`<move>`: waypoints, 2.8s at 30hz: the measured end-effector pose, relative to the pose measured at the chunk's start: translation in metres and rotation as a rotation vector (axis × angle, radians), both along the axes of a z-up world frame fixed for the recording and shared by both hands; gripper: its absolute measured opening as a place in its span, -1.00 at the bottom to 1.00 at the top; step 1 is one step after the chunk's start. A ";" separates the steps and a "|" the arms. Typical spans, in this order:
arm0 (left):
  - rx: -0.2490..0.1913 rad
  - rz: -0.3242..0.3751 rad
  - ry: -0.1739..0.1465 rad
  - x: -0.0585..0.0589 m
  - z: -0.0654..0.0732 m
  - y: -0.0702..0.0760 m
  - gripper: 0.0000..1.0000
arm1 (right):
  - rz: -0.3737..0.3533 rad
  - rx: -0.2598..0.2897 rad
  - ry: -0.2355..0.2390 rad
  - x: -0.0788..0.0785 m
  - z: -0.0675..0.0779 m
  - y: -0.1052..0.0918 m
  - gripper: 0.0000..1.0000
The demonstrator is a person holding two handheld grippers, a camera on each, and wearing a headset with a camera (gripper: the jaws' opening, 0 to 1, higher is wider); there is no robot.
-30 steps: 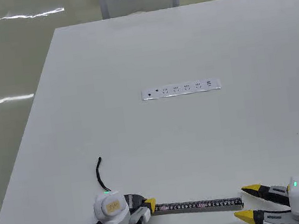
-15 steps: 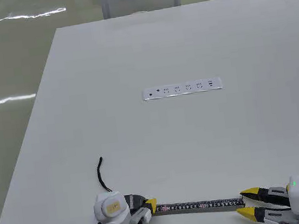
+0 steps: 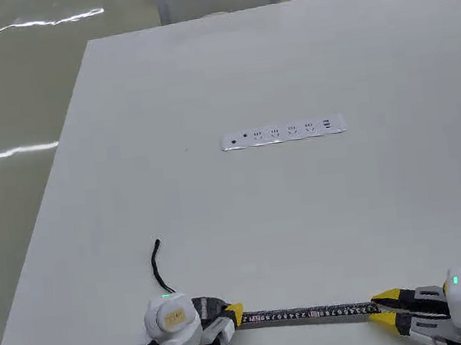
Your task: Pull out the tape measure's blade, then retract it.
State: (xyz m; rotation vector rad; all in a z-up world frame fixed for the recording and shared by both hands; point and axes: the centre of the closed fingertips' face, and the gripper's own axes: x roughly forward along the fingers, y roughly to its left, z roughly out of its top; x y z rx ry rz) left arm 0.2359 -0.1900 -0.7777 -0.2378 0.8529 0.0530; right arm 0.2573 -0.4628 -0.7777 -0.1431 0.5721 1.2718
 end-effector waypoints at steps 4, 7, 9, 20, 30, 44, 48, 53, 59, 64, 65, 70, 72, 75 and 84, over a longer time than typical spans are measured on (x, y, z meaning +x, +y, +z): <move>0.000 -0.001 0.000 0.000 -0.001 0.000 0.39 | 0.016 0.000 -0.025 -0.001 0.000 0.000 -0.72; 0.002 -0.003 0.001 0.000 -0.002 0.001 0.39 | 0.046 0.003 -0.032 -0.006 -0.001 0.004 -0.74; 0.004 -0.006 -0.001 0.000 -0.002 0.001 0.38 | 0.047 0.002 -0.040 -0.006 -0.001 0.008 -0.75; 0.000 -0.010 0.003 0.000 -0.001 0.001 0.38 | 0.089 0.008 -0.056 -0.007 -0.002 0.030 -0.76; -0.002 -0.010 0.005 -0.001 0.000 0.000 0.38 | 0.122 0.023 -0.061 -0.011 0.000 0.049 -0.76; -0.003 -0.008 0.005 0.000 -0.001 0.000 0.38 | 0.154 0.024 -0.072 -0.012 -0.001 0.060 -0.76; -0.003 -0.007 0.007 0.000 -0.001 0.000 0.38 | 0.156 0.028 -0.071 -0.012 0.000 0.065 -0.76; -0.004 -0.007 0.008 -0.001 -0.001 0.000 0.37 | 0.163 0.033 -0.071 -0.014 -0.001 0.075 -0.76; -0.007 -0.006 0.003 0.000 0.000 0.000 0.37 | 0.179 0.039 -0.072 -0.016 -0.002 0.092 -0.76; -0.009 -0.009 0.003 -0.001 0.000 0.000 0.37 | 0.179 0.056 -0.064 -0.019 -0.001 0.106 -0.76; -0.010 -0.009 0.003 0.000 -0.001 0.000 0.37 | 0.180 0.060 -0.064 -0.019 0.000 0.110 -0.76; -0.011 -0.010 0.005 0.000 -0.001 0.000 0.37 | 0.183 0.069 -0.061 -0.019 -0.001 0.119 -0.76; -0.011 -0.010 0.005 0.000 -0.001 0.000 0.37 | 0.184 0.071 -0.059 -0.019 -0.002 0.122 -0.76; -0.011 -0.009 0.004 0.000 -0.001 0.000 0.37 | 0.187 0.072 -0.061 -0.020 -0.001 0.125 -0.76; -0.013 -0.008 0.003 -0.001 0.000 0.000 0.37 | 0.200 0.077 -0.060 -0.021 -0.002 0.138 -0.76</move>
